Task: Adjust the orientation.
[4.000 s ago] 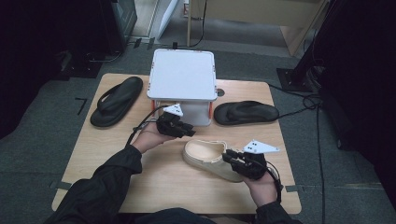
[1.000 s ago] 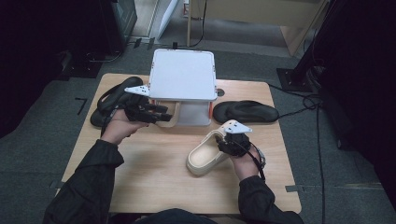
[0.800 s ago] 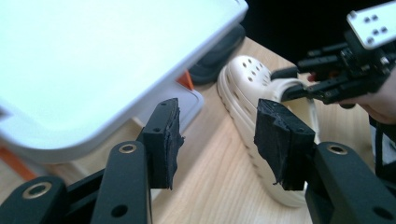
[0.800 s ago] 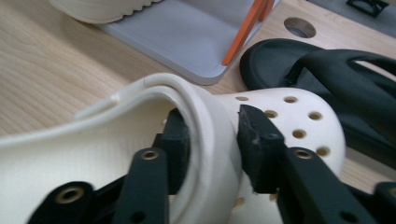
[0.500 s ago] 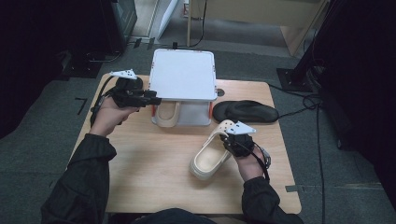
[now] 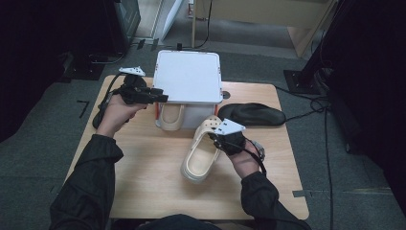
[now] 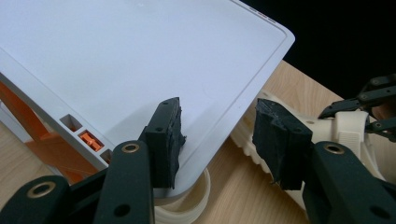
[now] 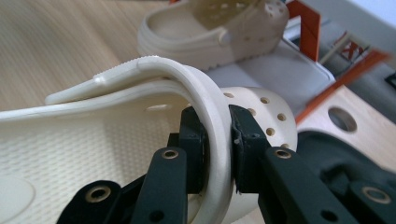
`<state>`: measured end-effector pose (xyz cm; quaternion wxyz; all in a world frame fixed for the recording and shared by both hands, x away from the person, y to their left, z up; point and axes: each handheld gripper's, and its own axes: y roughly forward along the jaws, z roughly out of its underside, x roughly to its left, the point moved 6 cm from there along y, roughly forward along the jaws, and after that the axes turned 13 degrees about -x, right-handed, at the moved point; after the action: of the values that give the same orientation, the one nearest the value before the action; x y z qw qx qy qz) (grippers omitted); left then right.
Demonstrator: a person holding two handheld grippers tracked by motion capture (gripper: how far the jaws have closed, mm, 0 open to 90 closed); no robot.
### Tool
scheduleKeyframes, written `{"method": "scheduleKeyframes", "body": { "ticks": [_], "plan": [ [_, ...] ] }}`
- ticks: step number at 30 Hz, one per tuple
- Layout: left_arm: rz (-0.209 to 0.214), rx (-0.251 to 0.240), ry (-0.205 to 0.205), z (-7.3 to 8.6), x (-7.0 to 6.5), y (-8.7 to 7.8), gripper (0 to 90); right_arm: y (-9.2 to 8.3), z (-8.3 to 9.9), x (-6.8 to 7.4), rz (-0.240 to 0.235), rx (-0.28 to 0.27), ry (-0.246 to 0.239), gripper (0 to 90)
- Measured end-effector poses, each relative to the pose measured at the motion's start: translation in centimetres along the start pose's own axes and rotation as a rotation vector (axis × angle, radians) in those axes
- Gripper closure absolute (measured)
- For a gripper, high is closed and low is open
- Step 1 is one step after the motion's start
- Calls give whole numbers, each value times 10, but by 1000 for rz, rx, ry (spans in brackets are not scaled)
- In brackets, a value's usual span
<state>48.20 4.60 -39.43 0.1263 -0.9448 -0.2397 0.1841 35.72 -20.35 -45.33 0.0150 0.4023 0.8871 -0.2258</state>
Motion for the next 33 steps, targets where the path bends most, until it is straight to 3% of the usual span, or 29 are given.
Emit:
{"method": "scheduleKeyframes", "body": {
  "ticks": [6,12,15,18,24,28,33],
  "plan": [
    [-20,-3,5,0,3,-1,519,30,-11,-4,-55,-11,-22,771],
    [-31,-12,7,0,4,-1,521,58,-9,-4,-58,3,-124,766],
    [-47,-14,15,0,4,-1,523,67,-7,-5,-67,2,-117,737],
    [-50,-8,17,0,3,-1,523,71,-4,-5,-96,19,-53,669],
    [-54,-10,16,0,3,-1,531,55,-14,-7,-106,-31,70,518],
    [-68,-8,20,-1,3,0,539,38,-21,0,-130,-33,124,540],
    [-75,-14,11,-1,5,1,548,22,-14,23,-190,-33,175,618]
  ]
}}
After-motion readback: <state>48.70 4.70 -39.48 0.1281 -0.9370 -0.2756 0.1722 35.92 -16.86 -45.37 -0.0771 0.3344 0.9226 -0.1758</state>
